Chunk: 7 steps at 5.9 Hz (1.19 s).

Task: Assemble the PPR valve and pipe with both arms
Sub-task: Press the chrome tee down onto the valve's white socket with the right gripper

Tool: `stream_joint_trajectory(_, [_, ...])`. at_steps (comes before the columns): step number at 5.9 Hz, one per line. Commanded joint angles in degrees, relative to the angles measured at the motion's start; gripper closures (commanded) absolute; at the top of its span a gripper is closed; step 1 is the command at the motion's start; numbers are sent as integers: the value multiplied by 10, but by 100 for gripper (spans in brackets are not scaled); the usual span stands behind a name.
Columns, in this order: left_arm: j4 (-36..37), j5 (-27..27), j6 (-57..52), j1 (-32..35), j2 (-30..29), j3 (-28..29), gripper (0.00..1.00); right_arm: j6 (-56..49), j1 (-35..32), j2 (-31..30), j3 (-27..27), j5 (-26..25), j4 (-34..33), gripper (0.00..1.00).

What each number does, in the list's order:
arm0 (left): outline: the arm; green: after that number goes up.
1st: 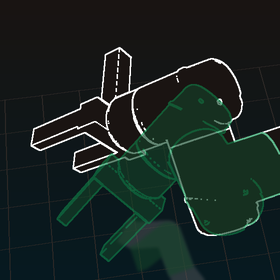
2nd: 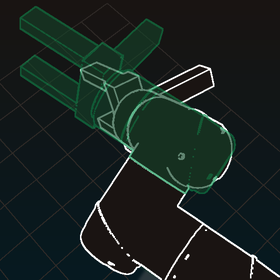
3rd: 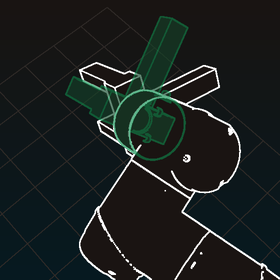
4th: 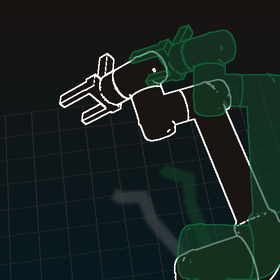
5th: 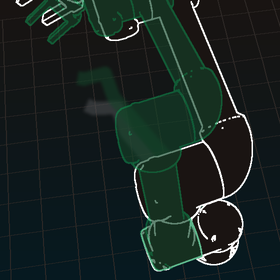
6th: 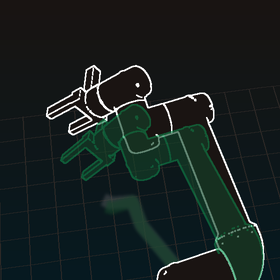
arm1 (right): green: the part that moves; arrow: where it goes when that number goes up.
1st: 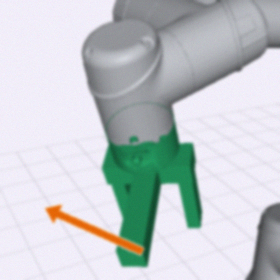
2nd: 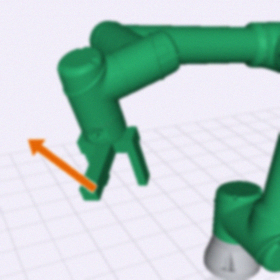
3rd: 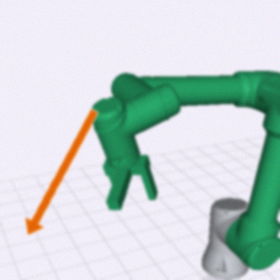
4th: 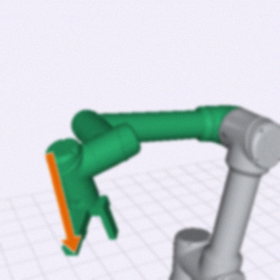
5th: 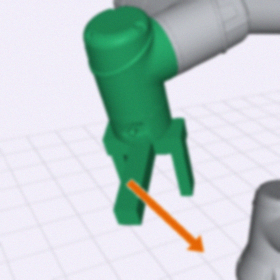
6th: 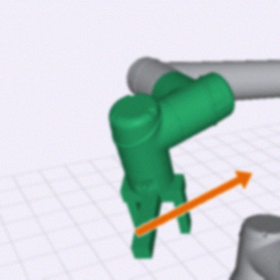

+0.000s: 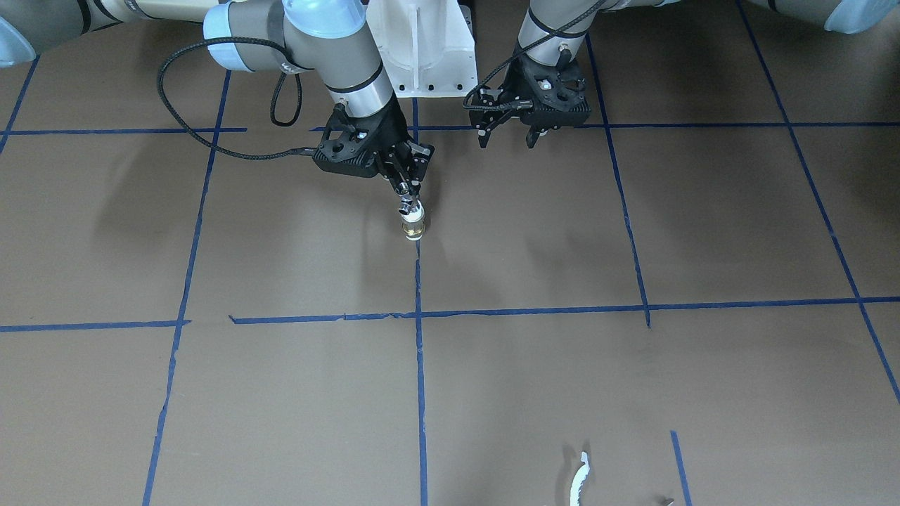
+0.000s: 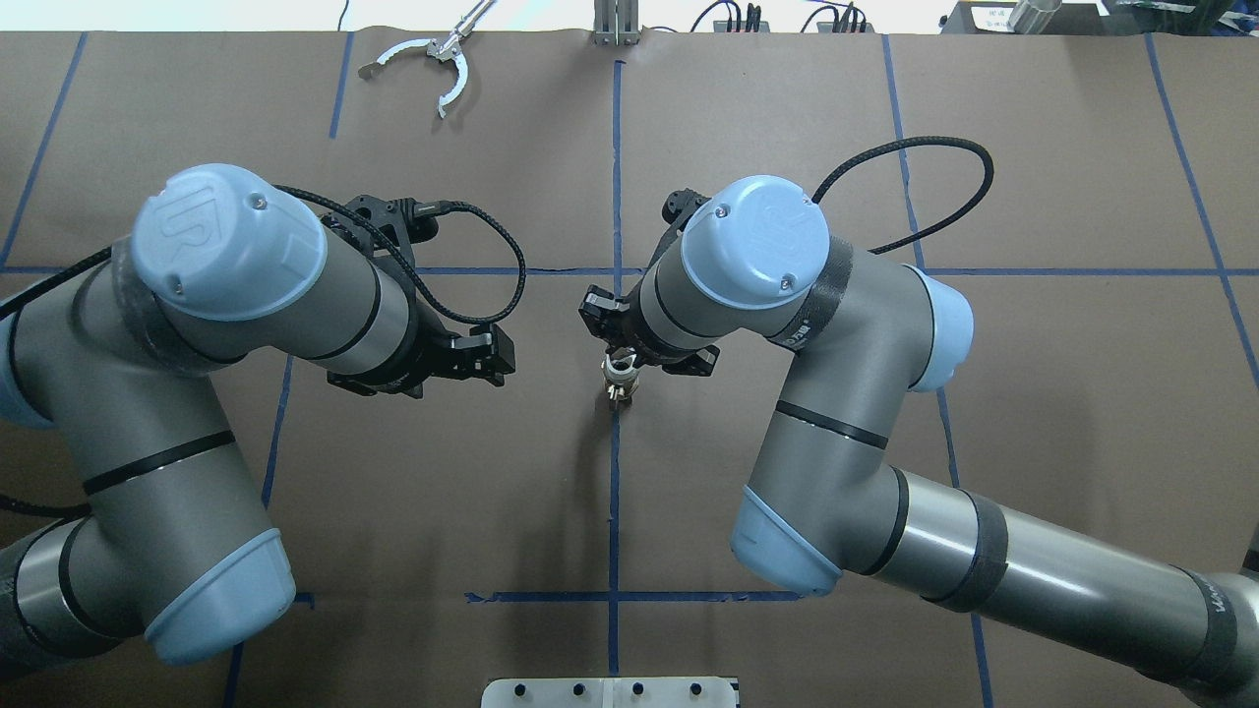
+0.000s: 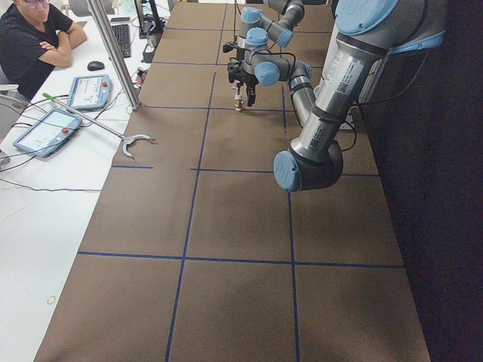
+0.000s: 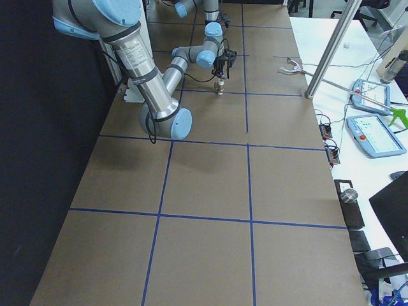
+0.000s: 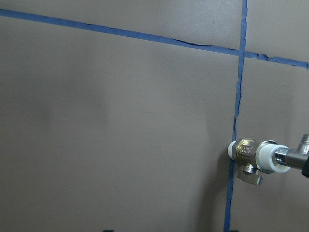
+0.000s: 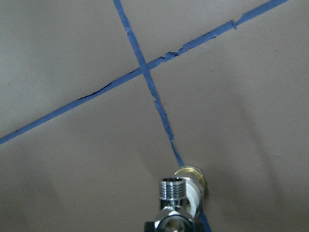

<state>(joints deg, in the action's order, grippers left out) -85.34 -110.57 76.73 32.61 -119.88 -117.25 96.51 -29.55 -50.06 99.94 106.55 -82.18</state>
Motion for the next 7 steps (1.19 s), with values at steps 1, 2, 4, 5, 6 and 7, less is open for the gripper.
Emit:
stream_joint_trajectory(1, [0, 0, 0, 0, 0, 0, 17, -3, 5, -1, 0, 0, 0, 46])
stream_joint_trajectory(2, [0, 0, 0, 0, 0, 0, 17, -3, 5, 1, 0, 0, 0, 40])
stream_joint_trajectory(4, [0, 0, 0, 0, 0, 2, 17, -4, 4, 1, 3, 1, 1, 26])
stream_joint_trajectory(5, [-1, 0, 0, 3, 0, 0, 16, -5, -12, -4, 34, 8, 1, 1])
stream_joint_trajectory(6, [-3, -3, 0, 18, 1, -1, 16, -4, -45, -34, 79, 55, 1, 0])
stream_joint_trajectory(7, [-4, -11, -21, 31, 3, -2, 16, -16, -86, -111, 145, 107, 6, 0])
